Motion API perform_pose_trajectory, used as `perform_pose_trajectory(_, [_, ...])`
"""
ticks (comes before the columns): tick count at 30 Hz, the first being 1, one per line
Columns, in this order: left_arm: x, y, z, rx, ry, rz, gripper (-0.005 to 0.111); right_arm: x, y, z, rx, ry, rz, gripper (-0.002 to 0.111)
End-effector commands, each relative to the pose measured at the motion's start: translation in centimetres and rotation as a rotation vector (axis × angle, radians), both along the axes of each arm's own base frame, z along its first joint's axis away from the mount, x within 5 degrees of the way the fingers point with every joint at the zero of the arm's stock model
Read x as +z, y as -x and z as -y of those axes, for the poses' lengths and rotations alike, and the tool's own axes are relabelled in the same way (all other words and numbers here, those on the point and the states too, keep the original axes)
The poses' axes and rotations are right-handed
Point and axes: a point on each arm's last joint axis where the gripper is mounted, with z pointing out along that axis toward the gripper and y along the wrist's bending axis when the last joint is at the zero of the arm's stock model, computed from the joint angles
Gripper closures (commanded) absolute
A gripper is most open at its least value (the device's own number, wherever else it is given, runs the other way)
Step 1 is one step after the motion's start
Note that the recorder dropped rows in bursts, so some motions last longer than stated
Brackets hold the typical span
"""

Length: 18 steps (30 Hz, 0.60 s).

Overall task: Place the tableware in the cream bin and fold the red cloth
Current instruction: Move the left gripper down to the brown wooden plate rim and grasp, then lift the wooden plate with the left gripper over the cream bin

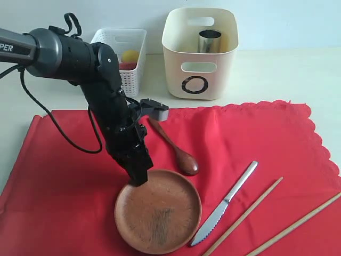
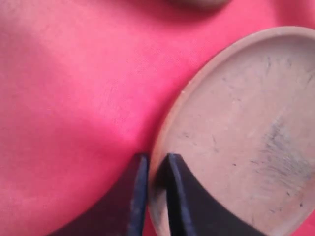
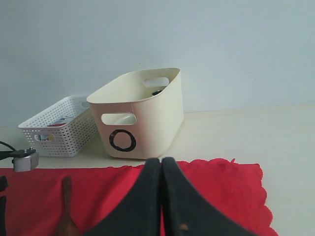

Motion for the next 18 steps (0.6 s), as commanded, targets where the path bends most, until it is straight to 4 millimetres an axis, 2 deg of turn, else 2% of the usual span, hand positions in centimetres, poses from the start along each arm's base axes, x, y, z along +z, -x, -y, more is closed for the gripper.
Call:
perform_pose_trajectory(1, [-1.1, 0.1, -0.2, -0.013, -0.025, 0.004, 0.107, 0.0, 0.0, 0.0, 0.001, 0.007, 0.011, 0.108])
perform_pose_trajectory(10, [2.8, 0.4, -0.2, -0.025, 0.019, 0.049, 0.107, 0.0, 0.0, 0.0, 0.001, 0.007, 0.011, 0.108])
perform_pose_trajectory(15, [6.0, 0.3, -0.1, -0.025, 0.069, 0.119, 0.107, 0.0, 0.0, 0.0, 0.001, 0.007, 0.011, 0.108])
perform_pose_trajectory(18, [8.1, -0.1, 0.7, -0.002, 0.145, 0.131, 0.107, 0.0, 0.0, 0.0, 0.001, 0.007, 0.011, 0.108])
